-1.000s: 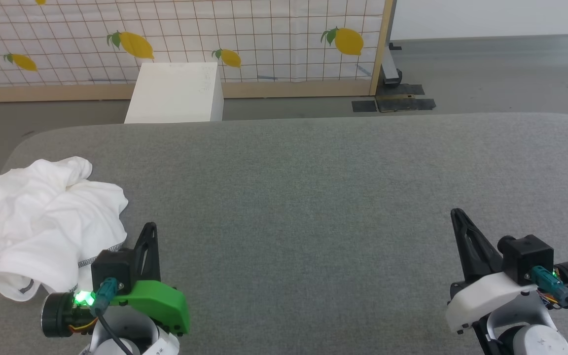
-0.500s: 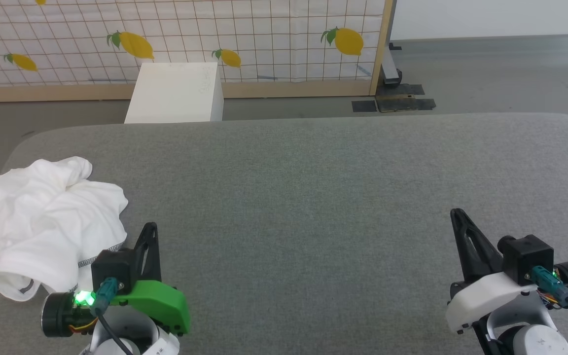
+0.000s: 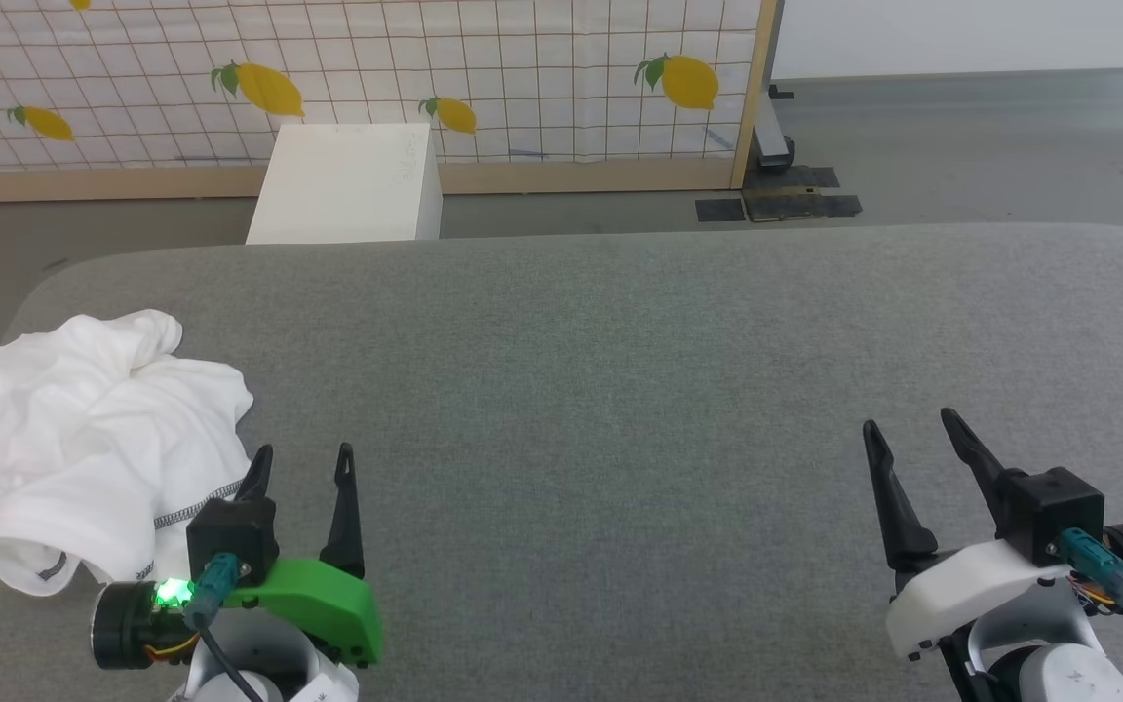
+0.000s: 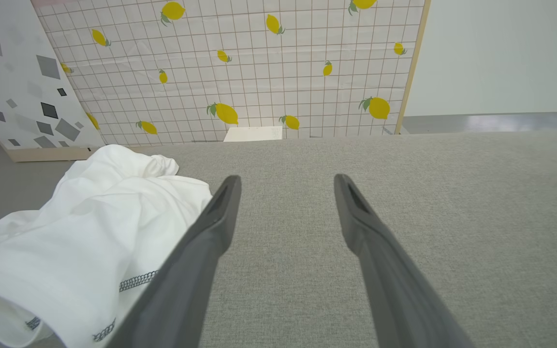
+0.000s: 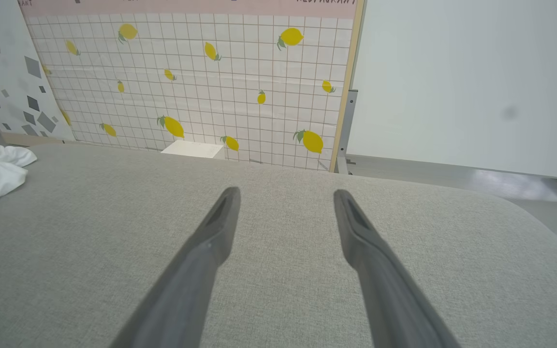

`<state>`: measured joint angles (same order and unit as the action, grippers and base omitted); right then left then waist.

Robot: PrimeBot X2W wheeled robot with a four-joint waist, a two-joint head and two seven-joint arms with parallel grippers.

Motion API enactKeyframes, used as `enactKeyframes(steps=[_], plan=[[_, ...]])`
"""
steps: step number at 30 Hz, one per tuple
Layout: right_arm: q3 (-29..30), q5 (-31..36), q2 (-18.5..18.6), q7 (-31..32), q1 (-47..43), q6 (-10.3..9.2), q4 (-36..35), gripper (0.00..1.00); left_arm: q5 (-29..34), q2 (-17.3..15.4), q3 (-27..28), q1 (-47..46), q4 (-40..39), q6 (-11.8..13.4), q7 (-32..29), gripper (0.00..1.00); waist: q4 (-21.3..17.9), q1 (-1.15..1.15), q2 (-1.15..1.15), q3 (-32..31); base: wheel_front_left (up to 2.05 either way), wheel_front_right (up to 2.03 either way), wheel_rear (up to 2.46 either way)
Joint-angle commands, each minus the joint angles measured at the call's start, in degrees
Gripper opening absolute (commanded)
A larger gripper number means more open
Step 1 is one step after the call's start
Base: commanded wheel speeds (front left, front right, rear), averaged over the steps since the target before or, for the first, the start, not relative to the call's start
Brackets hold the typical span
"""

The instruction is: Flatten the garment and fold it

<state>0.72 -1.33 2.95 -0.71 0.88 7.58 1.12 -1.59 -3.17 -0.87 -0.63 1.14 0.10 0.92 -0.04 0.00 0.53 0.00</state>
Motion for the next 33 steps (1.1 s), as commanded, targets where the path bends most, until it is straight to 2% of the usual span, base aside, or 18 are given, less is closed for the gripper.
enactKeyframes(steps=[1,33], plan=[[0.3,-0.7,0.0,-0.7,-0.7,-0.01,0.4,1.0,-0.5,0.0,-0.3,0.0,0.3,0.3,0.6,1.0,0.0,0.0,-0.05,0.0,0.0,0.0,0.0],[2.8,-4.3,0.0,-4.5,-2.2,-0.03,2.6,1.0,-3.4,-0.1,-2.2,-0.3,3.5,1.7,4.4,1.0,-0.1,0.0,-0.18,0.1,0.0,0.0,0.0]])
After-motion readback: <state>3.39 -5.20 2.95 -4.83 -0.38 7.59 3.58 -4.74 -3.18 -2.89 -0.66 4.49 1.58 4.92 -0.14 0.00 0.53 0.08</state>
